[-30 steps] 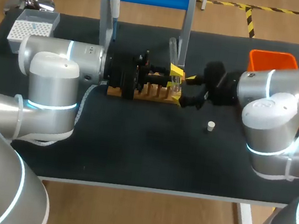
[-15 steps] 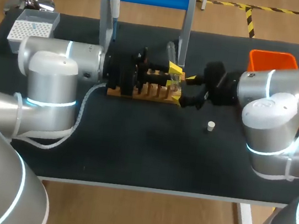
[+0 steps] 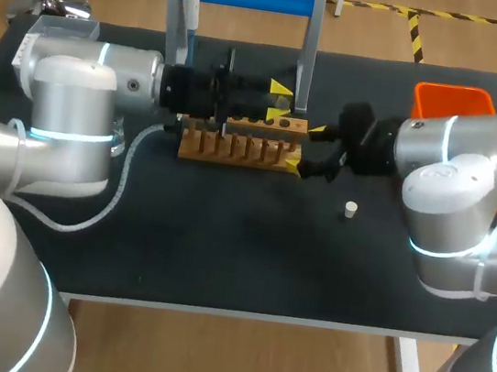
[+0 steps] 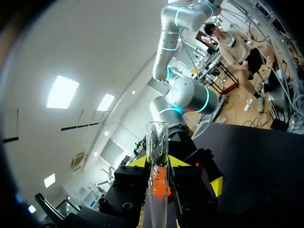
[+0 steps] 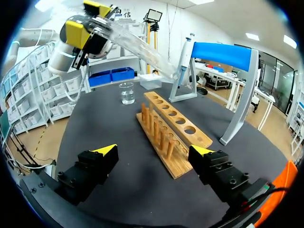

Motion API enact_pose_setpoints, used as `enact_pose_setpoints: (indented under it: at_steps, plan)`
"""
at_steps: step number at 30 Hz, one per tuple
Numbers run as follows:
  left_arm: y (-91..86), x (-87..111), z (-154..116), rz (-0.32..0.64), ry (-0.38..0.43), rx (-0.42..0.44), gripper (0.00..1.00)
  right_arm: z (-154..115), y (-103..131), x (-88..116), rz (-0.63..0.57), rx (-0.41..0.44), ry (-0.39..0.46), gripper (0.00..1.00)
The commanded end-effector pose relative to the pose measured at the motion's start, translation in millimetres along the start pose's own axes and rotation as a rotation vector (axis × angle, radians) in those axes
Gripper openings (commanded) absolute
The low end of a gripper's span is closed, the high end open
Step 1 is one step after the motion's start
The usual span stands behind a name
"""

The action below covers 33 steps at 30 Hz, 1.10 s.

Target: Invert the test tube, pick up the pipette, mount the tip to pipette, aspirate from beaker and dispense into the tube, eject the tip, return the pipette, and cap with the stopper.

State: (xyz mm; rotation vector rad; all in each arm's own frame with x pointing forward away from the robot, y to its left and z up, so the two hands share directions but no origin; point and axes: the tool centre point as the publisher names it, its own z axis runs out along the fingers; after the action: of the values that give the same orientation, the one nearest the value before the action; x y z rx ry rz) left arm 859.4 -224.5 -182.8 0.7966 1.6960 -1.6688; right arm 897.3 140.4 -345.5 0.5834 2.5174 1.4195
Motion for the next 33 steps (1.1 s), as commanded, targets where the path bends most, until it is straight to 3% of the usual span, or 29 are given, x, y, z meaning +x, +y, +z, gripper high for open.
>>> enact_pose_setpoints:
  at_steps: [1, 6, 8, 33]
  plan:
    - [4.6, -11.7, 7, -0.251, 0.031, 0.018, 0.0, -1, -1, 0, 0.0, -0.002, 0.0, 1.0]
    - [6.8, -16.4, 13, -0.346, 0.062, -0.014, 0.0, -1, -1, 0, 0.0, -0.002, 0.0, 1.0]
    - [7.3, -19.3, 12, -0.33, 0.065, -0.055, 0.0, -1, -1, 0, 0.0, -0.002, 0.0, 1.0]
    - [9.6, -23.3, 9, -0.36, 0.064, -0.036, 0.0, -1, -1, 0, 0.0, -0.002, 0.0, 1.0]
